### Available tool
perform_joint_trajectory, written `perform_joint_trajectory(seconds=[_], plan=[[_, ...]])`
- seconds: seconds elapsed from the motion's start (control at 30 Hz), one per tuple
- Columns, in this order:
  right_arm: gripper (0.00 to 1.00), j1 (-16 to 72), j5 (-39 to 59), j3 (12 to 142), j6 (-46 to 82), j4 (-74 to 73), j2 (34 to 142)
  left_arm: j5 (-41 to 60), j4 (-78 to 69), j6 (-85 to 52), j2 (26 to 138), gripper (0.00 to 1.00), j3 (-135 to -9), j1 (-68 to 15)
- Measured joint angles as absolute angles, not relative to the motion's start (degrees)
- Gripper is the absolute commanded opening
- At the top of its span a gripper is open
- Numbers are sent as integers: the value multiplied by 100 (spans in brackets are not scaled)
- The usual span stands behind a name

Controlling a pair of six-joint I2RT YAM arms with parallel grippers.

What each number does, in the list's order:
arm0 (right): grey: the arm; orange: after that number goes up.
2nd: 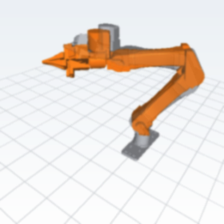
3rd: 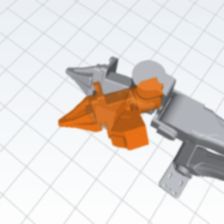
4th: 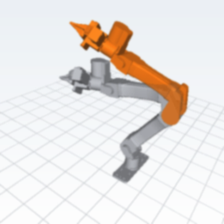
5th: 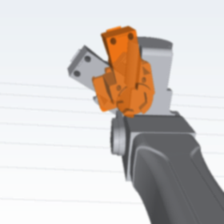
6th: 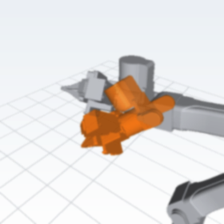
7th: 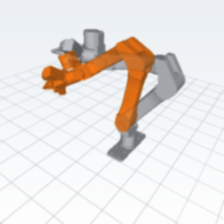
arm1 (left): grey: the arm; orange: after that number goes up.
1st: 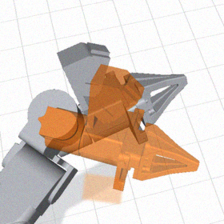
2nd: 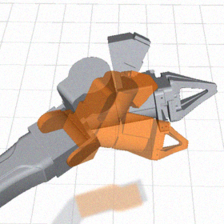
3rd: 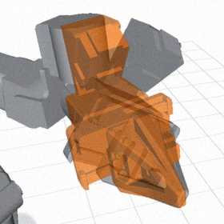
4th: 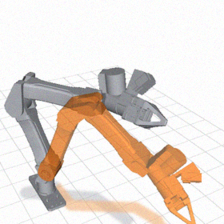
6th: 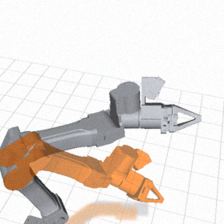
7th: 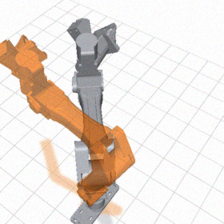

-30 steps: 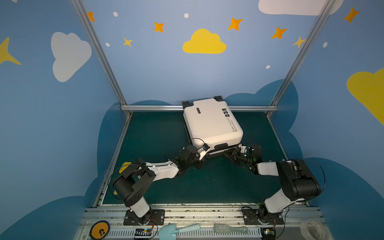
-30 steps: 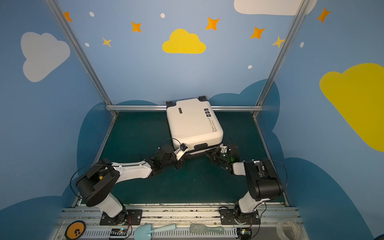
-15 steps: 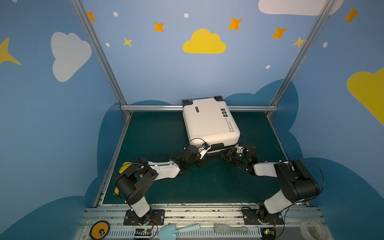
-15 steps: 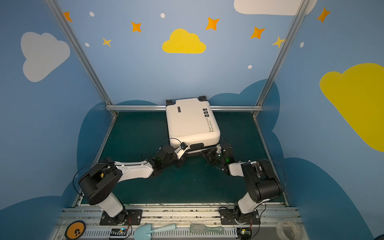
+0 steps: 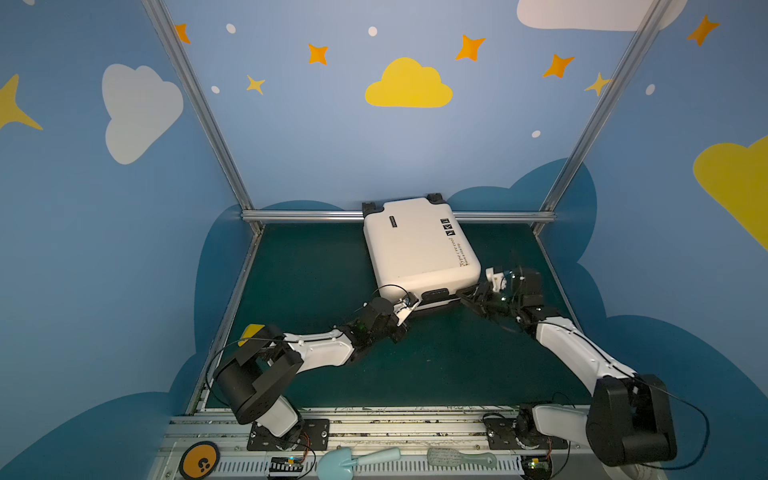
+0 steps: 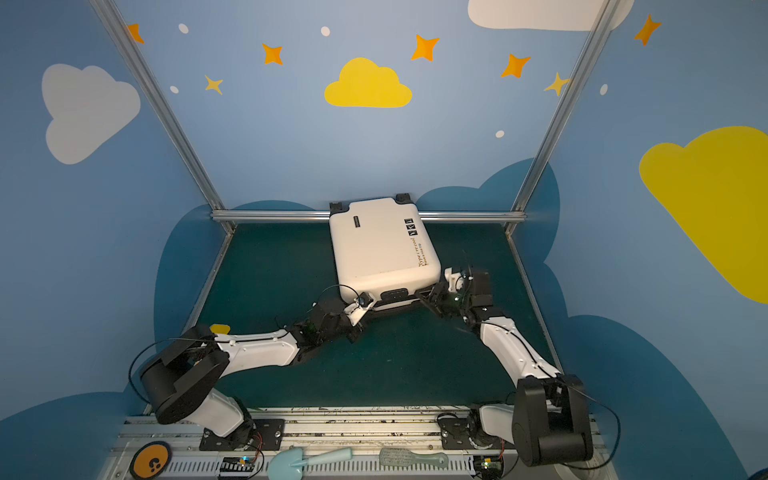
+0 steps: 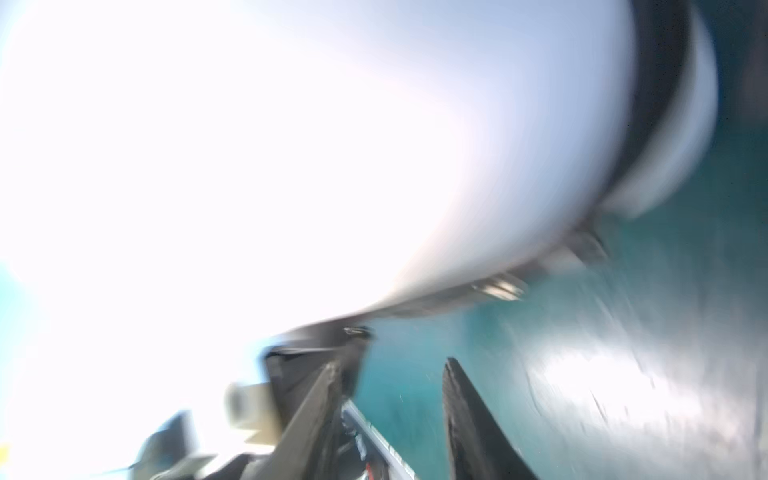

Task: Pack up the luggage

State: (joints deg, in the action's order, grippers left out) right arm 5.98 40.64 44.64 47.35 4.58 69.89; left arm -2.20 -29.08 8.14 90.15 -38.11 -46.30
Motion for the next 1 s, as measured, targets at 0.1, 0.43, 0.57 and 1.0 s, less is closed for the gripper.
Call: perform_joint_trajectory(seconds=[0.1, 0.43, 0.57, 1.0], plan=[[42, 139, 4156, 4775, 4532, 438, 6888, -213, -2904, 840, 9015, 3, -3811, -4630], [42, -845, 4239, 5334, 4755, -40, 8621, -198, -2888, 886, 8997, 3, -3811, -4630], [40, -821, 4327, 5745, 4797, -233, 9314, -191, -2877, 919, 8986, 3, -3811, -4630], [27, -132, 4368, 6082, 4766, -521, 9988, -150, -2871, 989, 8986, 3, -3811, -4624]])
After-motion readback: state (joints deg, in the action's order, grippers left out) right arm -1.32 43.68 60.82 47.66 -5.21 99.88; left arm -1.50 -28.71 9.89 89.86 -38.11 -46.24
